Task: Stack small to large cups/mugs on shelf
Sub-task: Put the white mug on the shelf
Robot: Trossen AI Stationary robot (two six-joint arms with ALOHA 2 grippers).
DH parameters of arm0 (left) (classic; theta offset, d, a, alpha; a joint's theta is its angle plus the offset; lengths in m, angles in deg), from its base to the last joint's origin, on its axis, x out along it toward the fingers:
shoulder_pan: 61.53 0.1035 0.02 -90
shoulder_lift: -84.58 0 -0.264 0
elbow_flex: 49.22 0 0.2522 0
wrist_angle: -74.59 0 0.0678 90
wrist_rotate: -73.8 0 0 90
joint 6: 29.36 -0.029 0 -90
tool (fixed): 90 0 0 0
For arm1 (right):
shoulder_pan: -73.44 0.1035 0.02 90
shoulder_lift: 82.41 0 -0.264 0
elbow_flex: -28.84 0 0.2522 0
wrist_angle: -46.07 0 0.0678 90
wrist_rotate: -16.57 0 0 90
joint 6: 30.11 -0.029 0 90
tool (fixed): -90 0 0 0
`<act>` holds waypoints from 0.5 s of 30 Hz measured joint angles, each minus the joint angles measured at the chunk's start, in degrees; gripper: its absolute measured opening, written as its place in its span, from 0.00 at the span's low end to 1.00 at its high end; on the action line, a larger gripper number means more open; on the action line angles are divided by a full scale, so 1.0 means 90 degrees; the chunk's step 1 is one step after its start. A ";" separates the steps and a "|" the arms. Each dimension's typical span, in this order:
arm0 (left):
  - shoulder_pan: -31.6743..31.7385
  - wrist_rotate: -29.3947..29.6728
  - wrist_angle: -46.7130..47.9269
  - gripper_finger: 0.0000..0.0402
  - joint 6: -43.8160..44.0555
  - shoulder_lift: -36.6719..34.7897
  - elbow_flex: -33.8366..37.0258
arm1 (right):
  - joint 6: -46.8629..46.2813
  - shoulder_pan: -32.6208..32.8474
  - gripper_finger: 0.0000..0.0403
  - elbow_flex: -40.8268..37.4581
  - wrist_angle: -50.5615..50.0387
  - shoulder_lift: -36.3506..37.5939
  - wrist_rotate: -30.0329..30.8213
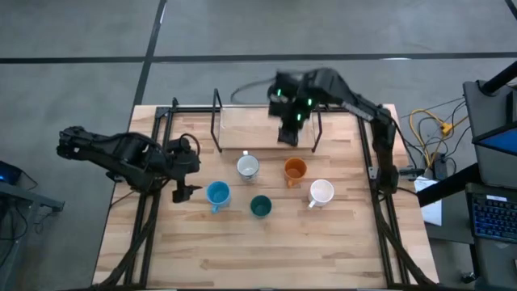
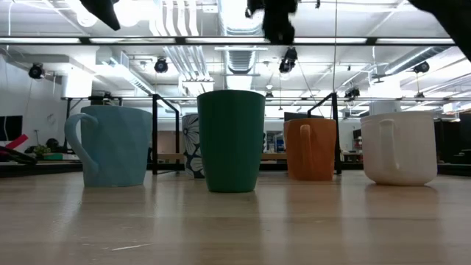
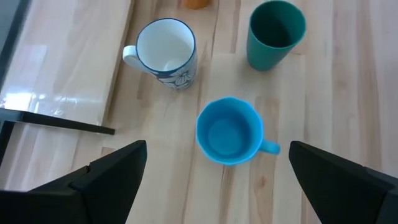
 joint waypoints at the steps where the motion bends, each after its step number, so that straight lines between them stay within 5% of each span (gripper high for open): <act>1: 0.0027 -0.0064 0.0000 0.94 -0.0003 -0.0012 0.0000 | -0.0035 0.0312 0.24 0.0000 0.0012 0.0032 -0.0140; 7: 0.0067 -0.0144 -0.0010 0.94 -0.0053 -0.0049 -0.0018 | -0.0438 0.1839 0.24 0.0002 -0.0003 0.0358 -0.0596; 15: 0.0067 -0.0474 -0.0104 0.94 -0.0065 0.0056 -0.0039 | -0.1918 0.2666 0.25 -0.0138 -0.0001 0.0636 -0.0158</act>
